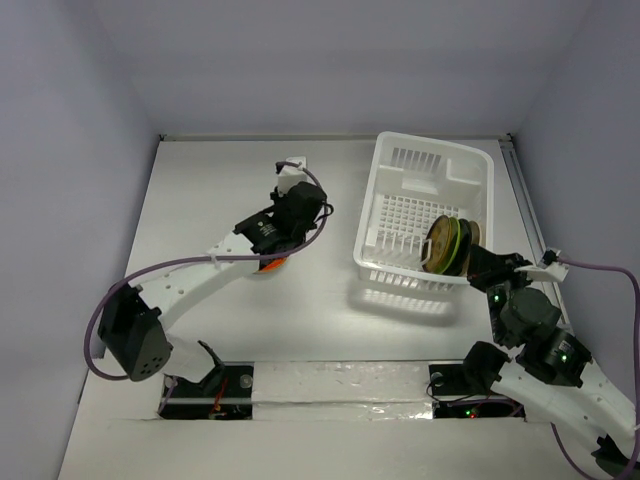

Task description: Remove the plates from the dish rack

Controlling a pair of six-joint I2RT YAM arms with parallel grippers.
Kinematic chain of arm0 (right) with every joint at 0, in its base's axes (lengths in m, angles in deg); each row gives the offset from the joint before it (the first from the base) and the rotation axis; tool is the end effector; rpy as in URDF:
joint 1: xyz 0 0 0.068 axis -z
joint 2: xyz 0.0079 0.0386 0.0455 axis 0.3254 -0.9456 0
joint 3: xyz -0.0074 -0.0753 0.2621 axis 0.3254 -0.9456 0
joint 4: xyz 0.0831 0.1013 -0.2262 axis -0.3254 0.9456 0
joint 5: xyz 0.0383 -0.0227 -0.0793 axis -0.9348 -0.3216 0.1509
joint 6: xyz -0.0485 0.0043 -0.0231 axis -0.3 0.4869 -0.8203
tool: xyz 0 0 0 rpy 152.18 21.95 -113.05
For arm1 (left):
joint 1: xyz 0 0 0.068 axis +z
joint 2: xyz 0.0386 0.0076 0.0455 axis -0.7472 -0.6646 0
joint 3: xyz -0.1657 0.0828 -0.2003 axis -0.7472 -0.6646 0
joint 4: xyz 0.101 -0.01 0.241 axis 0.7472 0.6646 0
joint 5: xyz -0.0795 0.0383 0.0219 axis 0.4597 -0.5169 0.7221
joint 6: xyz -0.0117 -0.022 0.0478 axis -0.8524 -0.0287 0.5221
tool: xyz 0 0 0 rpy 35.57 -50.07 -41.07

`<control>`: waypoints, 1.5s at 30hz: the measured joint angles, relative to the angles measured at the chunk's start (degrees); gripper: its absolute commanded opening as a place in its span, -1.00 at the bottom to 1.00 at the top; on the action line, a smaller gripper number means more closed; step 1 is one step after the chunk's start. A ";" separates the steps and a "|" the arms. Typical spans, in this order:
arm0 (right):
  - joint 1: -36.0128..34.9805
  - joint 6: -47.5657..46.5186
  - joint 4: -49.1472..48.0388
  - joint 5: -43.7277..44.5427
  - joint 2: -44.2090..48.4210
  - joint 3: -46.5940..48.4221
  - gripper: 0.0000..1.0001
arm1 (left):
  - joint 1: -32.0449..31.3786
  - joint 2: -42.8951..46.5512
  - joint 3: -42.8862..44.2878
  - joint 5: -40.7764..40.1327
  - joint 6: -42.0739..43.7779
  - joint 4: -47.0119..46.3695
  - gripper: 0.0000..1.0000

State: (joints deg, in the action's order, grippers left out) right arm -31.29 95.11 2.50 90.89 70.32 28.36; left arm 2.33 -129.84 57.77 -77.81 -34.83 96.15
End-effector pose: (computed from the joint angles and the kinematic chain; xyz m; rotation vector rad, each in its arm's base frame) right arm 0.0631 0.0292 0.3124 0.5981 1.4946 0.4093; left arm 0.2344 -0.2123 0.3228 -0.0620 2.0107 -0.1417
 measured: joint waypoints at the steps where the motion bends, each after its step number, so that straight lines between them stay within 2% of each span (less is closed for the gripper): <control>1: 0.00 -0.07 -0.09 0.00 0.00 0.00 -0.93 | -0.74 0.57 0.00 2.16 0.20 -1.27 -0.90; 3: 0.00 -0.20 -0.13 0.00 0.00 0.00 -0.96 | -3.08 1.40 0.15 6.08 -0.02 -4.11 -1.00; 9: 0.00 -0.17 -0.07 0.42 0.00 0.00 -0.99 | -12.13 -1.66 6.88 14.51 -0.68 -11.34 -1.00; 12: 0.00 0.35 0.35 0.90 0.02 0.02 -1.00 | -13.55 -5.55 10.54 19.06 -1.92 -16.33 -0.88; 17: 0.00 1.09 1.09 1.18 1.75 0.00 -0.88 | -14.05 -14.56 15.67 24.11 -3.87 -20.41 -0.62; 19: 0.02 1.33 1.22 1.46 3.13 0.00 -0.84 | -15.08 -19.08 18.86 24.90 -4.07 -20.76 -0.53; 23: 0.00 1.62 1.42 1.97 3.74 0.00 -0.82 | -17.88 -27.30 25.40 26.77 -4.15 -20.46 -0.50; 27: 0.00 1.97 1.73 2.05 3.76 0.00 -0.81 | -19.50 -32.89 30.69 28.50 -4.20 -19.69 -0.49; 29: 0.00 1.99 1.70 2.03 3.80 0.00 -0.78 | -19.78 -34.88 32.72 28.81 -4.15 -18.95 -0.41; 35: 0.00 1.97 1.73 2.03 3.85 0.00 -0.73 | -19.93 -38.88 36.72 28.11 -3.65 -17.25 -0.40; 45: 0.00 1.97 1.70 2.01 3.85 0.00 -0.73 | -20.44 -42.14 38.56 23.76 -2.03 -14.73 -0.46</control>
State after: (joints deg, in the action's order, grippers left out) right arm -31.29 97.08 4.21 92.90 74.16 28.36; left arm -18.11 -171.98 96.32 -54.05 -36.86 81.42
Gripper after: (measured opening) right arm 0.134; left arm 0.282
